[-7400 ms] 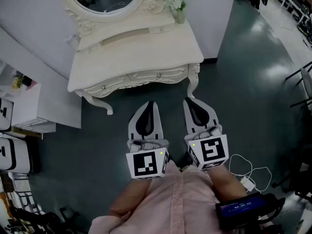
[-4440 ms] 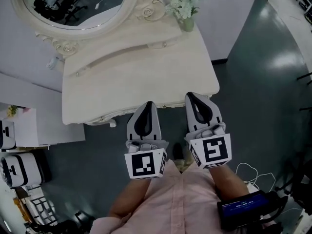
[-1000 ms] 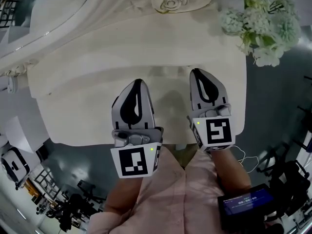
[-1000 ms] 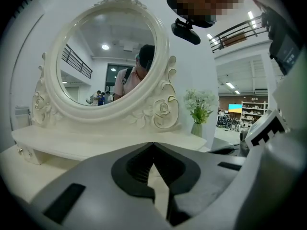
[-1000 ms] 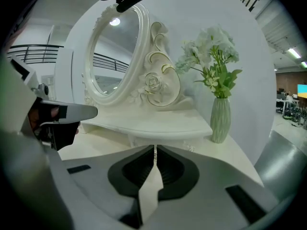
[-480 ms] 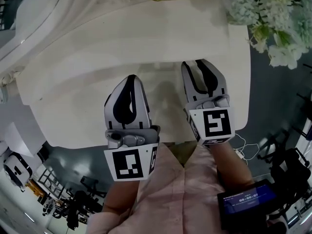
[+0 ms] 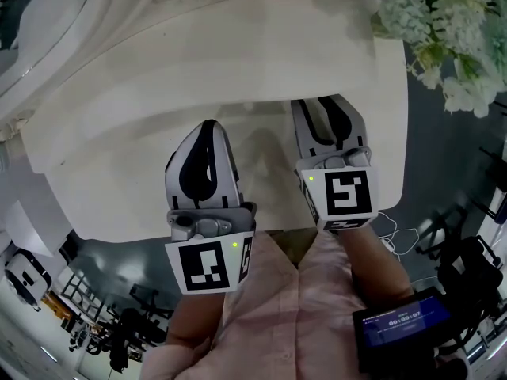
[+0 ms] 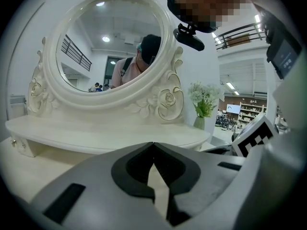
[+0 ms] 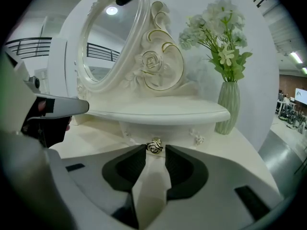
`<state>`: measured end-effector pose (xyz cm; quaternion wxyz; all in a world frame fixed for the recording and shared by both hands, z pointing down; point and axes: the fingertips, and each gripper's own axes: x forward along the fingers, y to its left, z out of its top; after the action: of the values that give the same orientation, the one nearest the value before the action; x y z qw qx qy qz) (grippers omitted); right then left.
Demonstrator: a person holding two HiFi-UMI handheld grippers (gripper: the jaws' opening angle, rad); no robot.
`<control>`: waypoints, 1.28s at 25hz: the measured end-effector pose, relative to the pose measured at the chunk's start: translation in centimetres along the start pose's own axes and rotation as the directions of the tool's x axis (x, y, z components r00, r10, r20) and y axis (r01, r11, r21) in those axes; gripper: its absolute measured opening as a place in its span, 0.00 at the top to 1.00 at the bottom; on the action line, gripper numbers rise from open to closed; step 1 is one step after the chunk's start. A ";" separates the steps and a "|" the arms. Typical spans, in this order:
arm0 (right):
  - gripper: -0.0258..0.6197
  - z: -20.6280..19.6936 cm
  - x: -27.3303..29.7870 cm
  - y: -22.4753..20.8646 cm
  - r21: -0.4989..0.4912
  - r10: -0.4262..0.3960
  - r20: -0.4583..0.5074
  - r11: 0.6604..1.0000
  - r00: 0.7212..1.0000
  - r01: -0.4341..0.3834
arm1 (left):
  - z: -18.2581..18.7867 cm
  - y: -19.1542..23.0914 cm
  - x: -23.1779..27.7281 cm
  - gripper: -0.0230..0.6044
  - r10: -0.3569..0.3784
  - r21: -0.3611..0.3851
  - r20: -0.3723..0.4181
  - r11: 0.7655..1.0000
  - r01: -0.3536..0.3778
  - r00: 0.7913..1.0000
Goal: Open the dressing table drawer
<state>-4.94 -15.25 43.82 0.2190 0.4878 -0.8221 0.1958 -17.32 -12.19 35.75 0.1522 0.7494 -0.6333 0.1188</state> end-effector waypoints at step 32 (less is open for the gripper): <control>0.79 -0.5 -0.5 0.3 0.000 -0.012 -0.021 1.000 1.000 0.012 | 0.5 0.4 -1.2 0.93 0.026 -0.002 0.013 1.000 -0.026 1.000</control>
<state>-4.89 -14.54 43.91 0.2286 0.4906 -0.8168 0.1998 -17.88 -11.31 34.87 0.1473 0.7416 -0.6442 0.1153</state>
